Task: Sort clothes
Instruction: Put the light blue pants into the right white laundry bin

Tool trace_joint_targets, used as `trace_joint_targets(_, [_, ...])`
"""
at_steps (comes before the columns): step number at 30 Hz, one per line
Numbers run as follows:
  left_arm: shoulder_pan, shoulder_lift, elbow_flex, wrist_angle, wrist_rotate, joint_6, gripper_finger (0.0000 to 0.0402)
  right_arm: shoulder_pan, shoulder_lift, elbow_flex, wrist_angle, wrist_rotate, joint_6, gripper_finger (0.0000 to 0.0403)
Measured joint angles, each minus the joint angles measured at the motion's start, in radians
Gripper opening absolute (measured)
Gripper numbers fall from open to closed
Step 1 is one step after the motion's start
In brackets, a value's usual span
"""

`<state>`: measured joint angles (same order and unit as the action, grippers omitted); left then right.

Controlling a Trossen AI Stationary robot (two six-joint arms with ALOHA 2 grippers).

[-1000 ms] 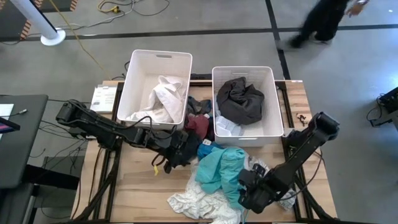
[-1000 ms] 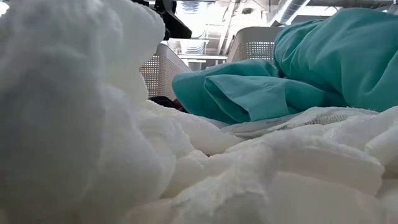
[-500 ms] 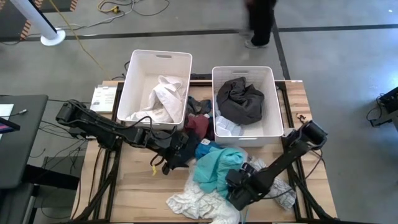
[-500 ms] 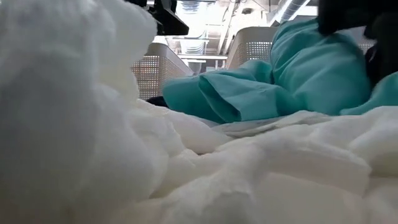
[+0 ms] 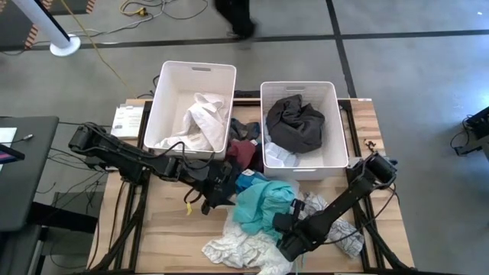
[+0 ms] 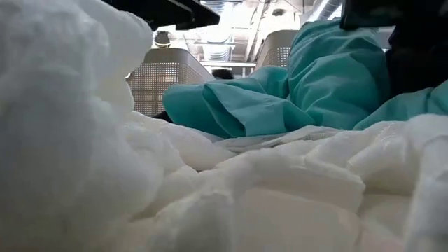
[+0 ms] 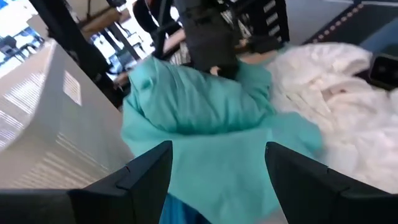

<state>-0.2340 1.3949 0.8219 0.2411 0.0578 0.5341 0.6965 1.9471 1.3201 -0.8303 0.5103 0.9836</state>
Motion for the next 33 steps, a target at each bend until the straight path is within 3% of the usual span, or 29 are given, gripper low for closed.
trace_joint_targets(8, [0.0,0.0,0.0,0.116,0.0,0.011,0.0249,0.024,0.001,0.157,-0.241,0.167,-0.302,0.0001])
trace_joint_targets(15, [0.033,0.0,0.041,0.105,0.005,-0.023,0.0249,-0.004,0.0,0.252,-0.29,0.23,-0.604,0.0001])
trace_joint_targets(18, [0.051,0.001,0.05,0.094,0.063,-0.025,0.025,-0.022,-0.001,0.291,-0.29,0.235,-0.726,0.0])
trace_joint_targets(27, [0.081,0.08,0.138,-0.086,0.217,-0.038,0.0252,-0.08,-0.002,0.404,-0.276,0.252,-0.998,0.0])
trace_joint_targets(33, [0.081,0.209,0.225,-0.207,0.203,-0.051,0.0305,-0.107,-0.003,0.438,-0.24,0.252,-1.111,0.0])
